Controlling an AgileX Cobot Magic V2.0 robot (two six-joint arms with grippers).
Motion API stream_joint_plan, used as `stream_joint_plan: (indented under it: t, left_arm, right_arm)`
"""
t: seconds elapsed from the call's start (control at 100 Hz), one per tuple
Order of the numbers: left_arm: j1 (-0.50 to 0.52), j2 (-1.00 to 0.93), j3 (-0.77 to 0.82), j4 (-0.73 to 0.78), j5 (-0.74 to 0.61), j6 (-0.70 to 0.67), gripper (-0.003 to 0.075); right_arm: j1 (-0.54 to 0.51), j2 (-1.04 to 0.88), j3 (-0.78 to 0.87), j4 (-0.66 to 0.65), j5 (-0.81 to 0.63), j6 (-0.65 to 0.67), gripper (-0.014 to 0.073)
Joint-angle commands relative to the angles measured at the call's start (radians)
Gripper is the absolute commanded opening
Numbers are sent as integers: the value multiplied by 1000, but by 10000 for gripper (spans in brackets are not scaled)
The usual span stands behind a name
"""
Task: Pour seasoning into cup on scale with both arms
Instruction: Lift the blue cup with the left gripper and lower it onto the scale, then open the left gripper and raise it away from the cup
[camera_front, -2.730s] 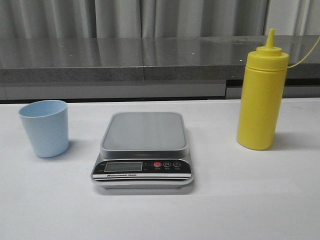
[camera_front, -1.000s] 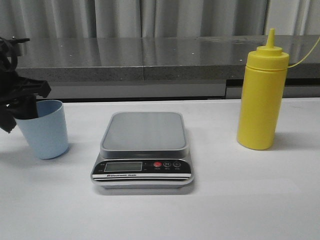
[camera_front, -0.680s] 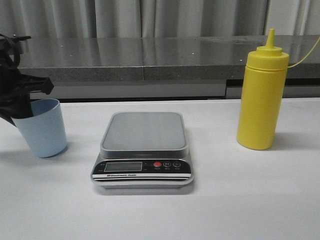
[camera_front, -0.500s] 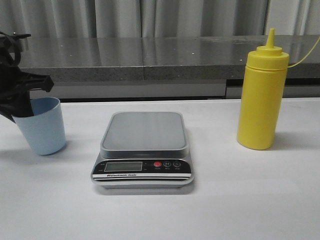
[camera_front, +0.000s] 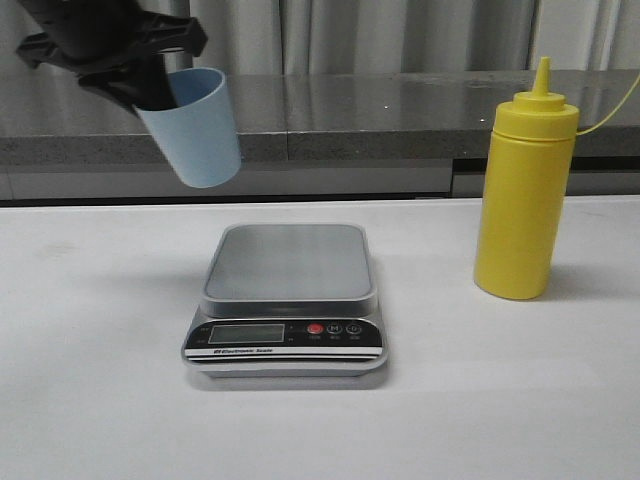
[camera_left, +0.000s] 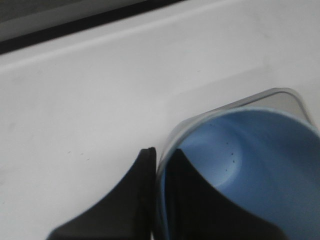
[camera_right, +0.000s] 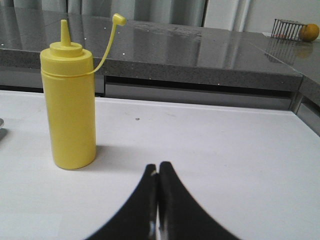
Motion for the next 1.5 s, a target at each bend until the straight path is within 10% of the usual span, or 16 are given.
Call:
stream_joint_plan:
  t: [0.0, 0.52, 0.88, 1.25, 1.49]
  left_arm:
    - [-57, -40, -55, -12, -32, 24, -20]
    - [-152, 83, -108, -12, 30, 24, -4]
    - [-152, 83, -108, -12, 20, 24, 326]
    - [-152, -9, -105, -35, -4, 24, 304]
    - [-152, -136, -66, -35, -4, 24, 78]
  right_arm:
    - [-5, -18, -19, 2, -79, -9, -60]
    - [-5, -18, -19, 2, -79, -9, -60]
    - [-5, -18, -19, 2, -79, -9, -60]
    - [-5, -18, -19, 2, -79, -9, -60]
    - [-5, -18, -19, 2, -79, -9, -60]
